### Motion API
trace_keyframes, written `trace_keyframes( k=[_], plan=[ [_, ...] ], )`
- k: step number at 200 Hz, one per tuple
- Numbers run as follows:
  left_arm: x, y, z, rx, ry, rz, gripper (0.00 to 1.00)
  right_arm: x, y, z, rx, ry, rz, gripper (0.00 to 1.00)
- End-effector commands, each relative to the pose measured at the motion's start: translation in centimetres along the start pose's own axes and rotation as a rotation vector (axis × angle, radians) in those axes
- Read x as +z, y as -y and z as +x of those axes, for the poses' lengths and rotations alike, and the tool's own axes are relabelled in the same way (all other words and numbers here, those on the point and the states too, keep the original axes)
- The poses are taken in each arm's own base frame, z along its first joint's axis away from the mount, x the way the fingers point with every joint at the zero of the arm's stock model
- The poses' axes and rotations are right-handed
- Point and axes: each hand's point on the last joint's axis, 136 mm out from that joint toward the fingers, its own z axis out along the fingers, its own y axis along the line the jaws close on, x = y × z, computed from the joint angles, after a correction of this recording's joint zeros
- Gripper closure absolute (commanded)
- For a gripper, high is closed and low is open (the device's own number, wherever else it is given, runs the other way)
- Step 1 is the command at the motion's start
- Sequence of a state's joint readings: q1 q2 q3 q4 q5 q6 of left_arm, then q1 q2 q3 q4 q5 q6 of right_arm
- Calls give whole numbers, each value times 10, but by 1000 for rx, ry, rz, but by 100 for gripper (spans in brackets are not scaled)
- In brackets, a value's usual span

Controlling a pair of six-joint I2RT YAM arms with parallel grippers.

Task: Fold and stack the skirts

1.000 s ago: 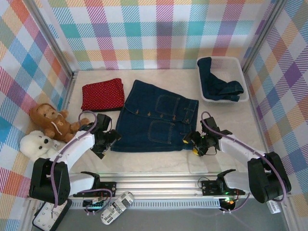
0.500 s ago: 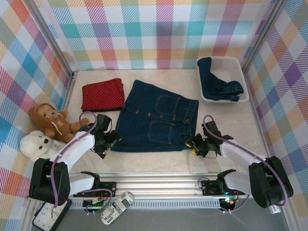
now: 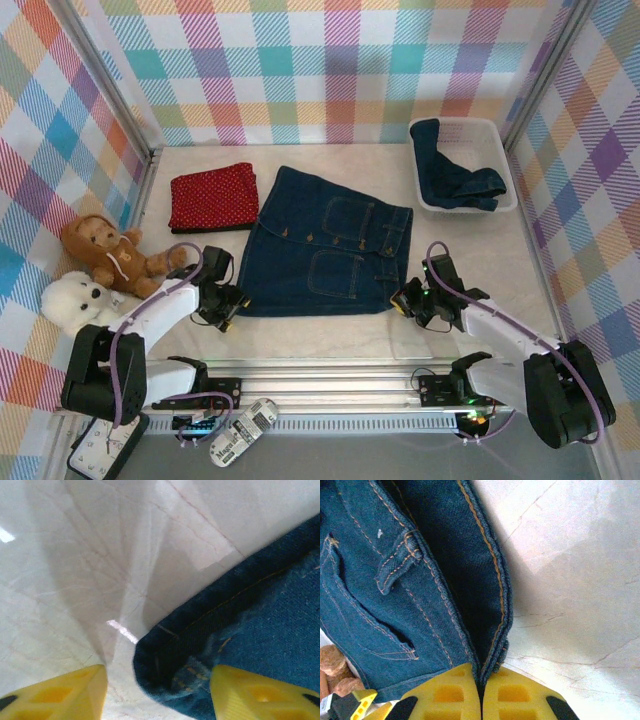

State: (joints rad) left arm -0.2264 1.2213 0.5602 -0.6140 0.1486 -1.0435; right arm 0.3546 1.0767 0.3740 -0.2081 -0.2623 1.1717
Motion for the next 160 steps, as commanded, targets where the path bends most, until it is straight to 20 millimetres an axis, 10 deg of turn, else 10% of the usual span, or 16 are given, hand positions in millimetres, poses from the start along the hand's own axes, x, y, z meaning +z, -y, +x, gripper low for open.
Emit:
trace_keyframes(
  k=[1, 47, 98, 160],
  plan=[
    [12, 15, -6, -38, 8, 63, 52, 0, 2, -2, 11, 17, -10, 100],
    [2, 25, -17, -8, 77, 75, 100, -6, 1, -2, -26, 35, -20, 100],
    [-22, -31, 3, 3, 151, -5, 100, -19, 22, 9, -55, 34, 23, 100],
    [-69, -27, 11, 40, 221, 86, 100, -53, 8, -4, -137, 190, -48, 100]
  ],
)
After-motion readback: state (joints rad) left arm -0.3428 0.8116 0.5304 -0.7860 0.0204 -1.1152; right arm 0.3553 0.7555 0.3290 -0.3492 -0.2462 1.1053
